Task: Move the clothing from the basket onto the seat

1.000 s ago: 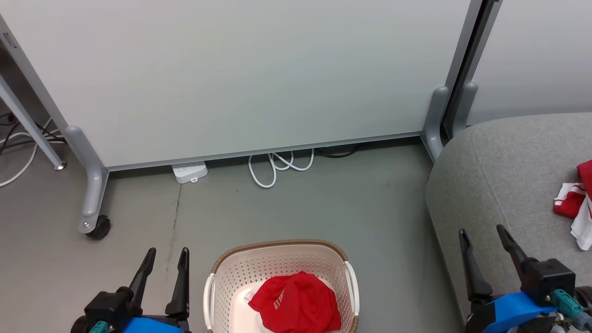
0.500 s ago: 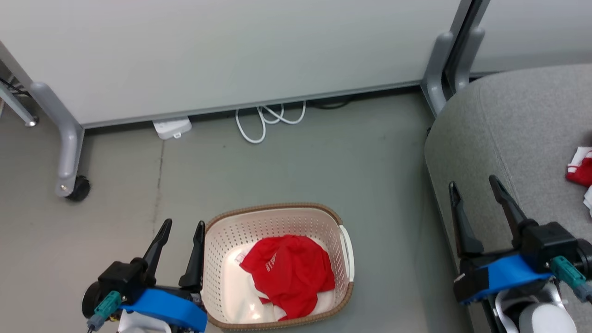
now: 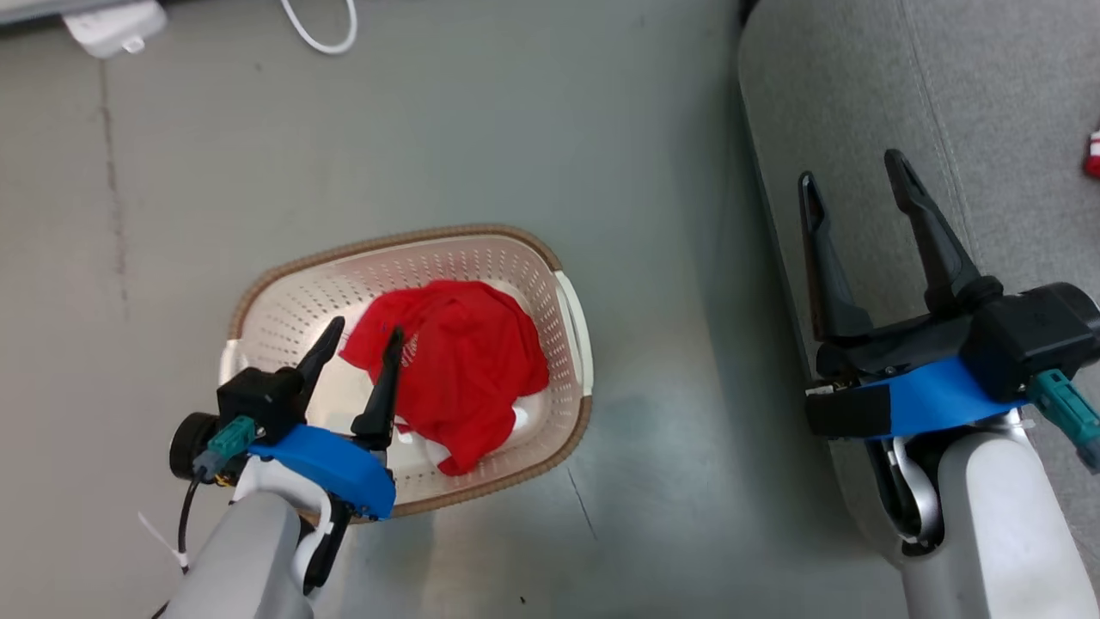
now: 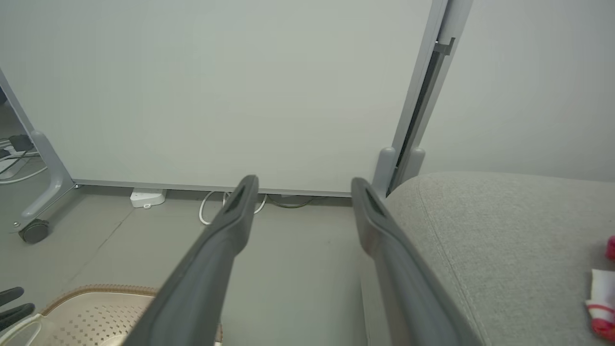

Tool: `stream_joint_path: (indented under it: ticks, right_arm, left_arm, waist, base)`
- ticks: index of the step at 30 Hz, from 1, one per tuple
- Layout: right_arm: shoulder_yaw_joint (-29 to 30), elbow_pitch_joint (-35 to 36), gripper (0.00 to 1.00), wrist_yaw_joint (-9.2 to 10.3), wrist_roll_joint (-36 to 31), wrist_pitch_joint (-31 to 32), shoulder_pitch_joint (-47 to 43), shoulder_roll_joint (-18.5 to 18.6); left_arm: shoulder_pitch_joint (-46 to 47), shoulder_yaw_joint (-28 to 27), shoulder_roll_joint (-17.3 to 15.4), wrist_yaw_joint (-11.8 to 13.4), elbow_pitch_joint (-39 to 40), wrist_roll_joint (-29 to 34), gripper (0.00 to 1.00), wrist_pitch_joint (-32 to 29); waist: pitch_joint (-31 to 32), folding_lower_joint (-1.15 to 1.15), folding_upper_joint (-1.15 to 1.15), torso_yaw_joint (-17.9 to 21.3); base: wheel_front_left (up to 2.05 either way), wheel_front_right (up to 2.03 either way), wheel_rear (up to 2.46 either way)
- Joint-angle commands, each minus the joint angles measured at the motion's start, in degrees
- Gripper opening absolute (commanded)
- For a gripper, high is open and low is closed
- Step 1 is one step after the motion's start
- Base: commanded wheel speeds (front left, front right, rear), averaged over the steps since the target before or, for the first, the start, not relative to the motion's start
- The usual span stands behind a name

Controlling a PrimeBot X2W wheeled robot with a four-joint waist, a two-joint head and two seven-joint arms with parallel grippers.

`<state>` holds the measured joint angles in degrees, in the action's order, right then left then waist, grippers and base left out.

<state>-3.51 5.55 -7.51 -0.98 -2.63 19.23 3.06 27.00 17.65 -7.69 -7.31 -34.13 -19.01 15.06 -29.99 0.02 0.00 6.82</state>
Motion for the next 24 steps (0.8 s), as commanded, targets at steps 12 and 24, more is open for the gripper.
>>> stream_joint_path:
  ticks: [12, 24]
  right_arm:
    - [-2.29, -1.59, 1.0, 0.04, 3.88, -4.37, 5.2, -0.28]
    - [-6.21, -5.7, 1.0, 0.04, 7.45, -8.24, 7.6, -0.26]
  left_arm:
    - [14.13, 1.86, -3.48, 1.27, -18.58, -1.91, 1.0, -0.9]
    - [18.61, -1.12, -5.56, 3.61, -29.88, -5.19, 1.0, -4.1]
  waist:
    - [-17.64, -0.02, 0.0, 12.14]
    - [-22.43, -0.02, 0.0, 16.8]
  base:
    - [0.0, 0.0, 0.0]
    - [0.0, 0.0, 0.0]
